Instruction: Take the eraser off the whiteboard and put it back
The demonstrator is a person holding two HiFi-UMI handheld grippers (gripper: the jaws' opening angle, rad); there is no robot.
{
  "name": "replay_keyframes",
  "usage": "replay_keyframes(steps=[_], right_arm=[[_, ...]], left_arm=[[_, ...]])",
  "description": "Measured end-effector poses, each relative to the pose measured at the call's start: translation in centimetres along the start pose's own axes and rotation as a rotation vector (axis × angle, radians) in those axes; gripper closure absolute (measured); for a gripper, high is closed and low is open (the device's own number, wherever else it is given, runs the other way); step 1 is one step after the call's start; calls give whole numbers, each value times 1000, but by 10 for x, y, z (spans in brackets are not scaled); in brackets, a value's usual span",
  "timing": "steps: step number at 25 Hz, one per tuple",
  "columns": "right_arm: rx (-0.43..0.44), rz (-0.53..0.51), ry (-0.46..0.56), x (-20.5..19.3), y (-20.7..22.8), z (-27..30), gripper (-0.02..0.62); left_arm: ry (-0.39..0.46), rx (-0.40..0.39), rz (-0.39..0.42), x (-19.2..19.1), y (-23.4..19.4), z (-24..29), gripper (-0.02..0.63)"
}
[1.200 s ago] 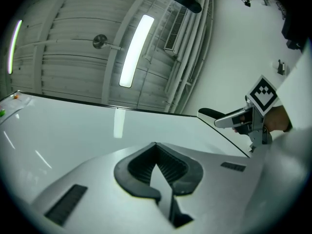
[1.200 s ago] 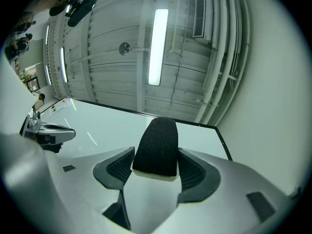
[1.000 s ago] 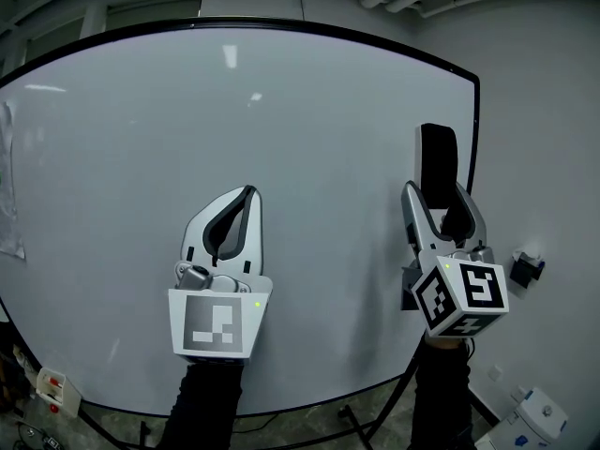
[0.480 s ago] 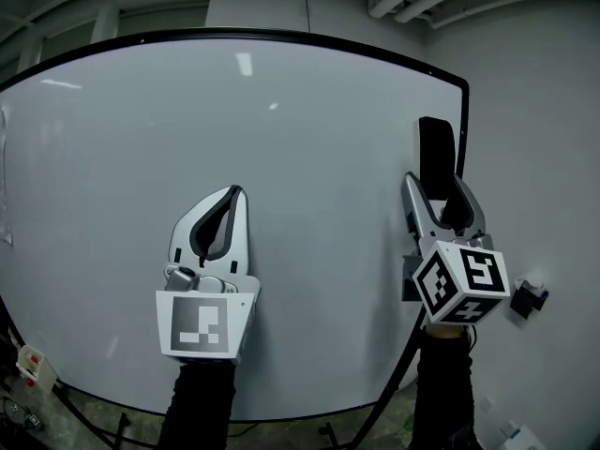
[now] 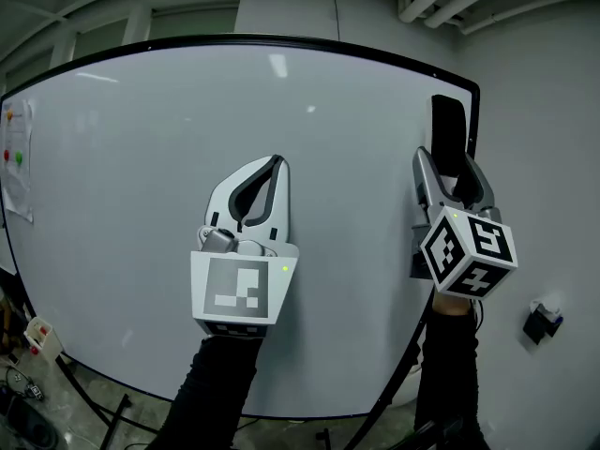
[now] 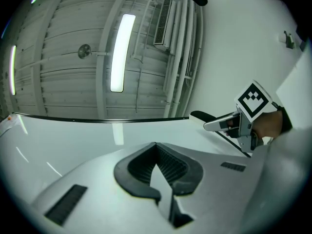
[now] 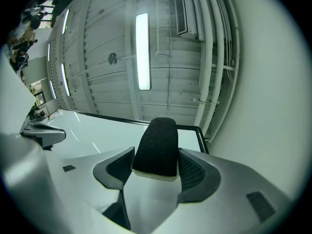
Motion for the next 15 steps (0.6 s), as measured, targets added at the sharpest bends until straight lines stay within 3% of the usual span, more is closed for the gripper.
replay_keyframes(steps=[7,11,15], right_arm=[[-19,18,-18,7,20,16,314],[-29,32,-37,8,33,24,314],[-28,24,-65,4,47,36,314]], left_arm=[[-52,-17,-20,-8,20,24,600],[-6,-31,-20,13,34,42,600],[-17,-44,-28,12,46,47,600]])
Point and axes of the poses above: the fingertips, and each gripper's own axes: z forward along the fingers, y to its right, x out of its top, the point moved 4 cm from there along -z, backward along the fingers, and after that the axes turned 10 degrees about y, right-handed, at the moved point
